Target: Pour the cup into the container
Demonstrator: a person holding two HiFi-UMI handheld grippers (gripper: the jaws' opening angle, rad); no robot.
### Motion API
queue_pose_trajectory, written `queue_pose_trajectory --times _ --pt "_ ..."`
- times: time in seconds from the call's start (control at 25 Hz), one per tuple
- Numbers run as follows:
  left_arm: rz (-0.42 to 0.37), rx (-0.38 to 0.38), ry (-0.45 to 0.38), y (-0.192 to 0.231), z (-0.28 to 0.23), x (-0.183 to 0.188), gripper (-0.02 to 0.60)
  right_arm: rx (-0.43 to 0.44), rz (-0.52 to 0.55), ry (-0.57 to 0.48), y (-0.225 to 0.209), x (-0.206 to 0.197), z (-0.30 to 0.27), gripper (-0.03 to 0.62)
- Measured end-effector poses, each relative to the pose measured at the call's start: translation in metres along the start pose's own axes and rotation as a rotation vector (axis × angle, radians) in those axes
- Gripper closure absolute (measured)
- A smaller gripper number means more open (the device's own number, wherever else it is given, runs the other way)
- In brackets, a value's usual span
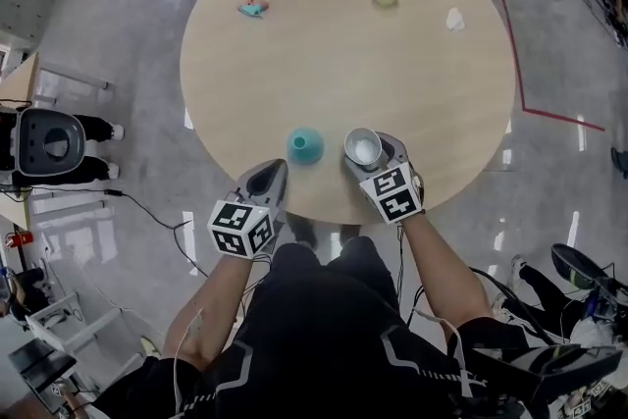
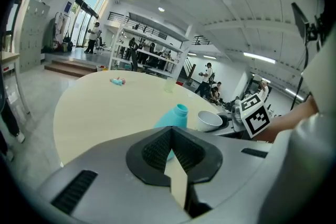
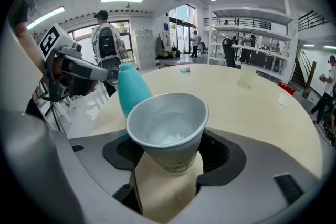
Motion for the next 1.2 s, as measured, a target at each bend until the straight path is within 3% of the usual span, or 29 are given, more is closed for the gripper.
queue_pose_trajectory --times 0.44,0.88,1.2 --pt "-0.018 -0.012 0.036 -0.003 0.000 -0.013 0.581 0.016 -0.042 -0.098 -0.003 -0.022 -0.006 0.283" --pt "-0.025 -0.022 0.030 -0.001 -0.006 -0.013 0.581 0.038 -0.048 -0.116 -0.006 -0.027 -0.005 0.281" --pt "-0.052 -0.028 -0.008 -0.001 -0.001 0.001 0.581 0.065 -0.049 -0.149 0.000 -0.020 0.013 0.201"
Point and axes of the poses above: the fingertips, and each gripper's own axes: z backward along the fingers, y to its left, x out of its top, the point moved 2 cm from there along z, backward along the fingers, and after that the axes turned 12 degrees about x, right-handed, at the moved point
